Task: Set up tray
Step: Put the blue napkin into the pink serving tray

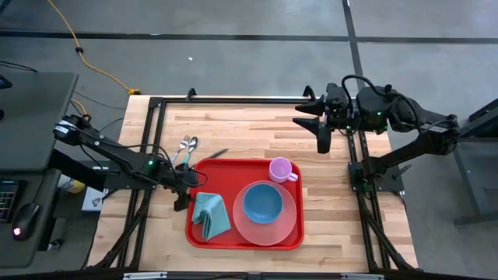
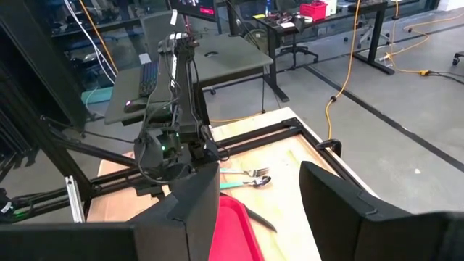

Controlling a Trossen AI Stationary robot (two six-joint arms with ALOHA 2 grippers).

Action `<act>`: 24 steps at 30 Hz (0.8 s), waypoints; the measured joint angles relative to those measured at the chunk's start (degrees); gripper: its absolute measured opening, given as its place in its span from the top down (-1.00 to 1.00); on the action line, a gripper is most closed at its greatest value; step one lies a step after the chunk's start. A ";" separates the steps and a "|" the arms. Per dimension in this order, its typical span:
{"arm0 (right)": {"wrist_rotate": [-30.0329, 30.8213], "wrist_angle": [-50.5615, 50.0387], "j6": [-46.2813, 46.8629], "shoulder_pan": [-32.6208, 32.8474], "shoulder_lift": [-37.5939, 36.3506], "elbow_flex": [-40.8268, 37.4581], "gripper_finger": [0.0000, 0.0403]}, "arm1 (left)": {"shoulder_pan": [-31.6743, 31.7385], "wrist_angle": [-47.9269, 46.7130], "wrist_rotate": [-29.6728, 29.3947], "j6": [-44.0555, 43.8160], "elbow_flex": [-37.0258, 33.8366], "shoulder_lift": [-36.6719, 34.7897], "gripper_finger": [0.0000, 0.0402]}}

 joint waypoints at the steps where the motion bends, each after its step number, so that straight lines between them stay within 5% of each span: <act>1: -0.05 0.00 0.00 0.02 0.02 0.00 0.16 | -0.02 0.47 0.03 0.42 0.00 -0.05 -0.50; 24: -1.01 -1.03 -0.55 0.01 0.02 0.00 0.16 | -0.02 9.00 -0.34 0.89 0.24 15.27 -0.41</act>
